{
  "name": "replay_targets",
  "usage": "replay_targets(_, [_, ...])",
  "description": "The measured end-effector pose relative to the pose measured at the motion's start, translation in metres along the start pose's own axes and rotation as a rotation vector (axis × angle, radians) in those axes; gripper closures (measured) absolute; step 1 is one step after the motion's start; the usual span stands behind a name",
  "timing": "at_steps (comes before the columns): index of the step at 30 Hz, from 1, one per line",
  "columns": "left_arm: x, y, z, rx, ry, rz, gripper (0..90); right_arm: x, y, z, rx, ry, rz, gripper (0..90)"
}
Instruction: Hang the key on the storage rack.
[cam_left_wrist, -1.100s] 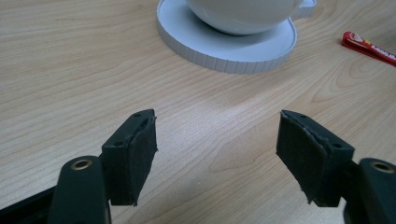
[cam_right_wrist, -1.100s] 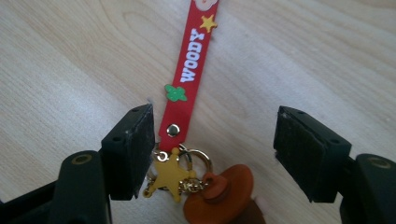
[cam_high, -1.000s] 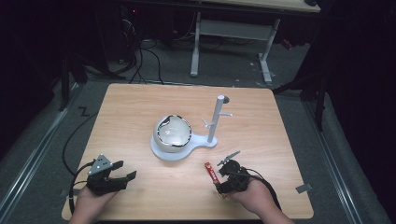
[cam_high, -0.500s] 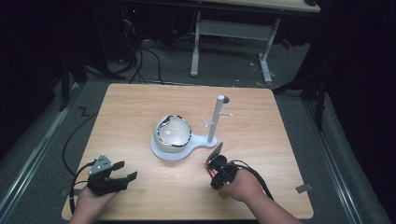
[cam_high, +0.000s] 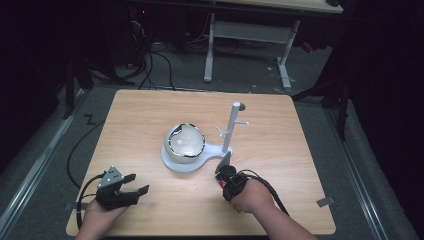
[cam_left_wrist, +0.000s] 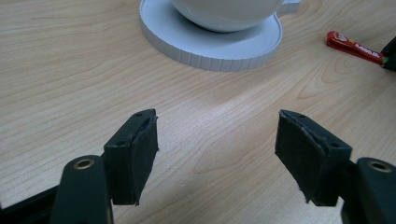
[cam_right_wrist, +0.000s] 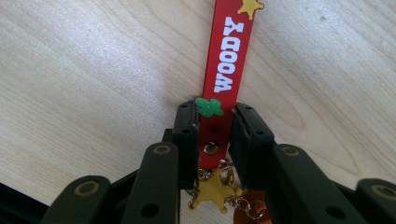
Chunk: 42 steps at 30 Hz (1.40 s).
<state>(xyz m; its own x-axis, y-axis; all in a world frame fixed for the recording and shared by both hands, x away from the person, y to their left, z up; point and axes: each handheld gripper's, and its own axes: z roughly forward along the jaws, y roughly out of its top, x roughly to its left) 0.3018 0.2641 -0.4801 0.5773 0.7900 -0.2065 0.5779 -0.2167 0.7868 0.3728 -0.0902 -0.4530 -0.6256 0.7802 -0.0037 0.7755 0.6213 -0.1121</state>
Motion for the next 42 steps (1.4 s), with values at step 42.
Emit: replay_targets(42, [-0.001, -0.001, 0.002, 0.025, 0.001, 0.007, 31.3, -0.056, -0.057, -0.129, -0.247, -0.044, 0.012, 73.6])
